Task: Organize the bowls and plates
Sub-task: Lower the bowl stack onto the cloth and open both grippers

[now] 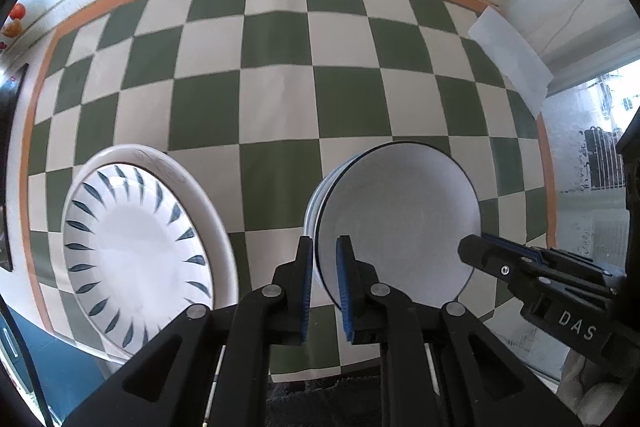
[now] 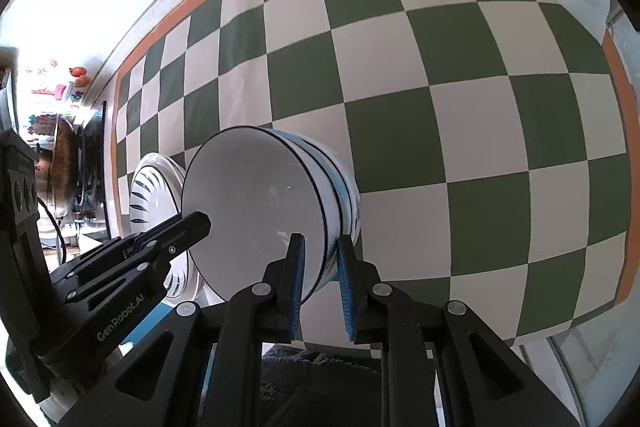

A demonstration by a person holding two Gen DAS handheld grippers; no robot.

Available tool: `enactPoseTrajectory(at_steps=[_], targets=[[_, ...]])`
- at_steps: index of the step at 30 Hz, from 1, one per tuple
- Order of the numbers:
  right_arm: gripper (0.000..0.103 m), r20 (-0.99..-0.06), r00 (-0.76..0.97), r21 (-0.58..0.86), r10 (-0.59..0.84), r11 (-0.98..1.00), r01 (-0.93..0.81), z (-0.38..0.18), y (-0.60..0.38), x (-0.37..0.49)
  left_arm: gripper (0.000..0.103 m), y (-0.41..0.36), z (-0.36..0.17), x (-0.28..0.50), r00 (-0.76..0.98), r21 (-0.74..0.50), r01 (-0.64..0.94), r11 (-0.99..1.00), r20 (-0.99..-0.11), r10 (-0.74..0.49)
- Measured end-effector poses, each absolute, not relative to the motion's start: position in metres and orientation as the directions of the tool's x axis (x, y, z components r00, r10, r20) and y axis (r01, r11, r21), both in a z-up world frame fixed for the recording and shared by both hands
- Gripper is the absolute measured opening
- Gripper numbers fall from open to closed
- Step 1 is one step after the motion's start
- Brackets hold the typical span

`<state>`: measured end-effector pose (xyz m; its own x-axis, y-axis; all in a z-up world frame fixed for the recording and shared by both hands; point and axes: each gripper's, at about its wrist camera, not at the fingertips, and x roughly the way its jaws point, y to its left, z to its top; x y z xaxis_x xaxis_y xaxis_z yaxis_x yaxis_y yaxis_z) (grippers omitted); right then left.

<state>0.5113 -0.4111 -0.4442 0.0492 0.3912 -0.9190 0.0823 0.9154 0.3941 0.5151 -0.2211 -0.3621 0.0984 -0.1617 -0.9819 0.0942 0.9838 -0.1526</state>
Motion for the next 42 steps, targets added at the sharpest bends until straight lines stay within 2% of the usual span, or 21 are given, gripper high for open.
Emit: enactPoseTrajectory(at_steps=[5,8,11,13,14,15,17,19,24,26,32,42], targets=[[0.020,-0.934,0.103,0.347,0.341,0.937,0.046,-0.422,-0.413,0.499,0.011,-0.220,-0.338,0.500,0.164,-0.110,0.126,0.986,-0.978,-0.130],[0.025,-0.936,0.135,0.333,0.327,0.942,0.032,-0.407,-0.414,0.486,0.021,-0.218,-0.324,0.490,0.197,-0.107,0.153,0.982,-0.971,-0.137],[0.031,-0.932,0.168,0.327,0.320,0.945,0.013,-0.392,-0.414,0.471,0.037,-0.216,-0.310,0.479,0.233,-0.108,0.176,0.979,-0.961,-0.148],[0.036,-0.929,0.194,0.322,0.316,0.947,0.002,-0.381,-0.414,0.461,0.071,-0.216,-0.302,0.474,0.256,-0.096,0.193,0.977,-0.956,-0.144],[0.041,-0.927,0.209,0.319,0.312,0.948,0.000,-0.376,-0.415,0.456,0.077,-0.216,-0.299,0.472,0.265,-0.098,0.199,0.975,-0.952,-0.150],[0.046,-0.925,0.222,0.316,0.308,0.949,-0.001,-0.372,-0.416,0.452,0.082,-0.215,-0.294,0.470,0.277,-0.102,0.200,0.975,-0.948,-0.156],[0.050,-0.921,0.244,0.313,0.305,0.950,-0.007,-0.364,-0.416,0.444,0.084,-0.215,-0.286,0.465,0.292,-0.101,0.206,0.973,-0.943,-0.160],[0.055,-0.917,0.257,0.314,0.306,0.949,-0.010,-0.355,-0.416,0.435,0.091,-0.216,-0.279,0.462,0.307,-0.108,0.211,0.972,-0.936,-0.171],[0.079,-0.907,0.307,0.300,0.289,0.954,-0.013,-0.331,-0.420,0.418,0.093,-0.215,-0.263,0.452,0.327,-0.123,0.218,0.968,-0.926,-0.191],[0.083,-0.898,0.329,0.306,0.292,0.952,-0.008,-0.322,-0.424,0.411,0.093,-0.215,-0.257,0.447,0.323,-0.140,0.222,0.965,-0.923,-0.208],[0.086,-0.880,0.375,0.312,0.293,0.950,-0.009,-0.295,-0.427,0.391,0.093,-0.213,-0.230,0.429,0.359,-0.159,0.226,0.961,-0.903,-0.234],[0.089,-0.847,0.470,0.270,0.247,0.963,-0.019,-0.251,-0.428,0.366,0.093,-0.211,-0.201,0.411,0.435,-0.117,0.229,0.966,-0.876,-0.209]])
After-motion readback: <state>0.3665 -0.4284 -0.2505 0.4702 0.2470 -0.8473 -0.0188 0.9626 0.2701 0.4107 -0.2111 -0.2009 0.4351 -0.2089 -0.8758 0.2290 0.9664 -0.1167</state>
